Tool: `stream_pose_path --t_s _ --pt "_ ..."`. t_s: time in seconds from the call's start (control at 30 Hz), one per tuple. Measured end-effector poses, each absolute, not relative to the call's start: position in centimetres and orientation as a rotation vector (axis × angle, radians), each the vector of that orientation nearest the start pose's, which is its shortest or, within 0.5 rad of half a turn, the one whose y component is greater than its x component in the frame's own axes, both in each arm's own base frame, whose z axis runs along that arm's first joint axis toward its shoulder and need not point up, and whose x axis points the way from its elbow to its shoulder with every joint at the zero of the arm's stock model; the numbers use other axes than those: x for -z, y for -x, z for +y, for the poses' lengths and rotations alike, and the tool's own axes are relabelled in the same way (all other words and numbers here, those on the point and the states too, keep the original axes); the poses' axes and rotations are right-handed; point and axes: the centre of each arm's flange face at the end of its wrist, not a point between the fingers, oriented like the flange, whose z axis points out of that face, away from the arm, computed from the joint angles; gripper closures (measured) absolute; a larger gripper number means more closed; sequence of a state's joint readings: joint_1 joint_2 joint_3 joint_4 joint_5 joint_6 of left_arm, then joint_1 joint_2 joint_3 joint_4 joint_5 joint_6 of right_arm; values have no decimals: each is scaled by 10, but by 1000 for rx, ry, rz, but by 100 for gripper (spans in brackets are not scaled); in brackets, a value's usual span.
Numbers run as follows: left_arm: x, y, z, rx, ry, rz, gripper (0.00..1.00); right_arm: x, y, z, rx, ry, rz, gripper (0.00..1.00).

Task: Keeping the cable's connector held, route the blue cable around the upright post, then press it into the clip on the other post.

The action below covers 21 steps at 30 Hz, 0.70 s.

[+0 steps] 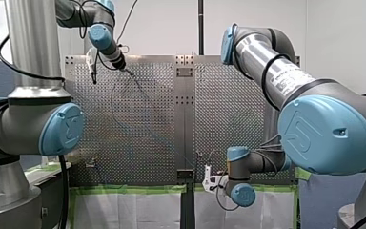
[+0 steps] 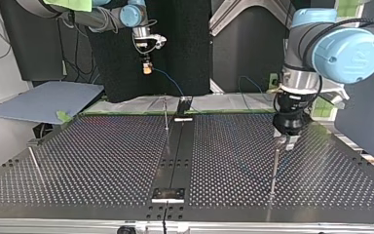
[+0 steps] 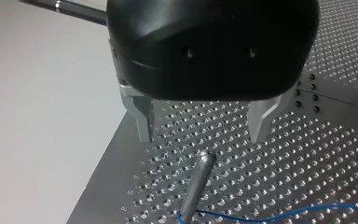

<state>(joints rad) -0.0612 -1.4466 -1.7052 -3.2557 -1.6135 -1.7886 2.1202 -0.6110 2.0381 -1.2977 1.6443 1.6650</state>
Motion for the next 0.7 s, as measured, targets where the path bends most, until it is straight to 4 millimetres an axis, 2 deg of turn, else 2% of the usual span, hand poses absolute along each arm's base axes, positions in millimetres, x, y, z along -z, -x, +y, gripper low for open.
stream_pose_path --t_s 0.23,0.7 --pt "-472 -424 -155 107 110 1695 2 94 -364 -352 -1519 -1641 -1098 100" --pt "-472 -423 -155 -6 -11 1704 2 94 -364 -351 -1520 -1642 -1098 100"
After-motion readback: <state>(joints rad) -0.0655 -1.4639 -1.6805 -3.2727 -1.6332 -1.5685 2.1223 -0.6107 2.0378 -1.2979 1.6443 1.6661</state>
